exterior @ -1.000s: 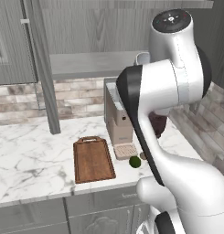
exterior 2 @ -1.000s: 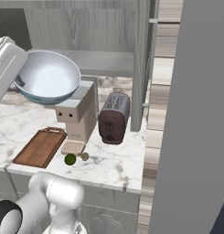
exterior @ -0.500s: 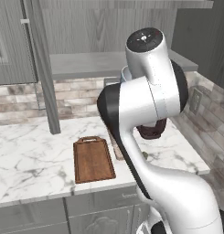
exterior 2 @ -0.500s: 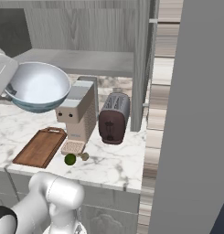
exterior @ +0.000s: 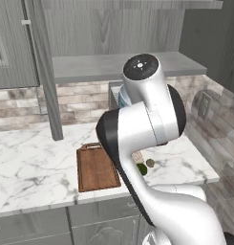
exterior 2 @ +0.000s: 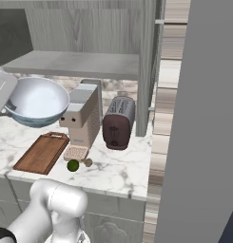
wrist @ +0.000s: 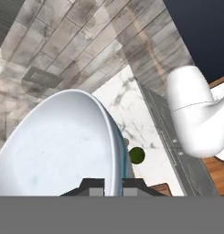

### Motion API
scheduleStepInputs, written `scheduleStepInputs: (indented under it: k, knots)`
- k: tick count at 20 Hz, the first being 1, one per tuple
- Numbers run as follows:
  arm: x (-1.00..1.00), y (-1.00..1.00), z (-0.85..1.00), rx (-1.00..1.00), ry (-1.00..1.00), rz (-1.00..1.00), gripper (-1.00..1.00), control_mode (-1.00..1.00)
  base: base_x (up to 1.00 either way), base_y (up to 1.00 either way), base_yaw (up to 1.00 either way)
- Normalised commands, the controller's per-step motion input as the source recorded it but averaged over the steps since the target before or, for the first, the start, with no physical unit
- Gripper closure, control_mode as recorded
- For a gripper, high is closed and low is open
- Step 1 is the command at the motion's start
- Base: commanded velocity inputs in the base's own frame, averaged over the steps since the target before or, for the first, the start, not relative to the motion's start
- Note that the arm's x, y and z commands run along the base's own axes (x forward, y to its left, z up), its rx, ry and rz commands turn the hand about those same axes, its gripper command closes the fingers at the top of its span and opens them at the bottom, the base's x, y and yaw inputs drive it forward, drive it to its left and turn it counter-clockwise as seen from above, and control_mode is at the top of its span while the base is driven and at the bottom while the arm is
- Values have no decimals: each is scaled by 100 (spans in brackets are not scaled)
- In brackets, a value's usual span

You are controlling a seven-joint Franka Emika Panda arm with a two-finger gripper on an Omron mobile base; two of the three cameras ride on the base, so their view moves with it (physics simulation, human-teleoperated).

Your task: Open the cabinet. Place the bowl and condiment on the counter. Then place the lime and garlic on the cutting board.

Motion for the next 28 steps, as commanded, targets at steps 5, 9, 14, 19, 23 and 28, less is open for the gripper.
scheduleStepInputs:
  k: [5,9,14,19,23,28]
  knots:
    - [0,16,-30,0,0,5,100,-100,0,0,0]
    - [0,25,-25,0,0,5,100,-100,0,0,0]
    - [8,33,-25,0,0,6,100,-100,0,0,0]
    - [13,33,-23,0,0,7,100,-100,0,0,0]
    - [3,18,-24,0,0,8,100,-100,0,0,0]
    - [0,16,-21,0,0,8,100,-100,0,0,0]
